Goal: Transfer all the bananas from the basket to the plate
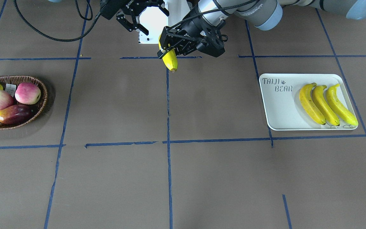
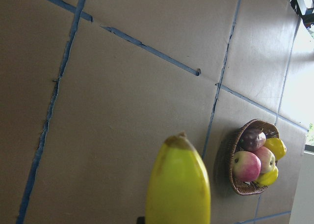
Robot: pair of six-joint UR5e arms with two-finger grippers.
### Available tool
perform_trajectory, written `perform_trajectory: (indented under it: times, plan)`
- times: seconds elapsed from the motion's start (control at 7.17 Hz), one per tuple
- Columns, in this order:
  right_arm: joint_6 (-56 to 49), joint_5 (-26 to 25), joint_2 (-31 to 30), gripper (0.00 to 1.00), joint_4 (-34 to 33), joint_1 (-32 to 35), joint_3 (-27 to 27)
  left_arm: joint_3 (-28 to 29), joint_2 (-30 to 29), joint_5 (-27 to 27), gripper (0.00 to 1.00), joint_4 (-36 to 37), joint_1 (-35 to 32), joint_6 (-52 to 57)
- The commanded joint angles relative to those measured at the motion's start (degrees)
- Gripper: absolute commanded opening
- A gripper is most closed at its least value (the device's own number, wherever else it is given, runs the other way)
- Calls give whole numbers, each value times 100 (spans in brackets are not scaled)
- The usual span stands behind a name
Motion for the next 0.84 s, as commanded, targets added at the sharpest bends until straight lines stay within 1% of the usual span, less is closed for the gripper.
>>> perform_trajectory:
  times: [0.0, 0.14, 0.28, 0.42, 0.56, 0.7]
  plan:
    - [1, 0, -281, 100, -10, 27, 274, 109, 468, -18, 0, 569, -333, 547]
    - [1, -1, -509, 100, -10, 105, 432, 66, 776, -18, 0, 1052, -543, 1527]
    - [1, -1, -676, 100, -10, 254, 530, -21, 1283, -1, 0, 1431, -780, 2285]
    - [1, -18, -765, 100, -79, 464, 531, -118, 1906, -9, 0, 1444, -1008, 2727]
    - [-8, 43, -1044, 100, -115, 718, 513, -101, 2330, 52, 0, 1427, -1054, 2784]
    - [-16, 52, -1143, 100, -150, 904, 469, -110, 2683, 78, 0, 1426, -1072, 3220]
